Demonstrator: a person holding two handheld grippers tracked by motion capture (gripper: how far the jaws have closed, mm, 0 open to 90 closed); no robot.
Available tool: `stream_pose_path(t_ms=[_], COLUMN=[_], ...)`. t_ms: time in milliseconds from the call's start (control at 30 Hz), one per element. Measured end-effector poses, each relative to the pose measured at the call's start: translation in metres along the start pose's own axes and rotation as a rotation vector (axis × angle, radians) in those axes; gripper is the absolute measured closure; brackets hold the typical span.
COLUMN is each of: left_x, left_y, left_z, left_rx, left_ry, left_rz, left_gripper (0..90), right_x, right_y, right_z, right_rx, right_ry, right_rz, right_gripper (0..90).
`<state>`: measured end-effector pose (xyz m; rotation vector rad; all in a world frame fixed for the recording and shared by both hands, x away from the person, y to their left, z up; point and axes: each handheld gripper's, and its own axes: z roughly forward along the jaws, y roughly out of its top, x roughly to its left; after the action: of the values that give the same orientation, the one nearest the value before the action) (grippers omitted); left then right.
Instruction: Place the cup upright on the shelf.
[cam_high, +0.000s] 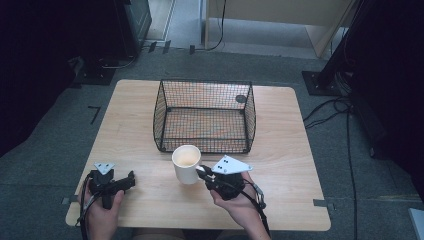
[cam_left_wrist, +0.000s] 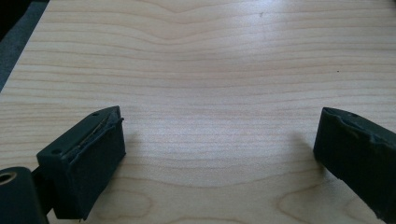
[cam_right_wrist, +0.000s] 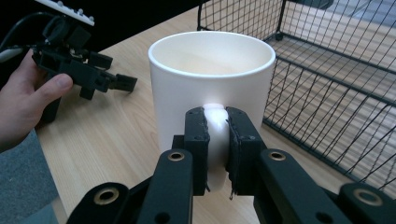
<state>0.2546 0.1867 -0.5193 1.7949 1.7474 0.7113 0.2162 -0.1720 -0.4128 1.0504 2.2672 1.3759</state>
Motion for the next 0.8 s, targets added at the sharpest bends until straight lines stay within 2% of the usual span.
stream_pose_path(t_ms=[200,800], left_x=[0.0,0.0], left_y=[0.0,0.0], left_z=[0.0,0.0], left_rx=[0.0,-0.002], left_ry=[0.0,0.001], left_rz=[0.0,-0.002], left_gripper=[2.3,2.2], right_x=[-0.001,-0.013], right_y=[0.012,0.044], right_z=[-0.008,-0.025], right_rx=[-0.017,-0.089], right_ry=[-0.006,-0.036], right_rz=[-0.022,-0.04], right_gripper=[80.5,80.6])
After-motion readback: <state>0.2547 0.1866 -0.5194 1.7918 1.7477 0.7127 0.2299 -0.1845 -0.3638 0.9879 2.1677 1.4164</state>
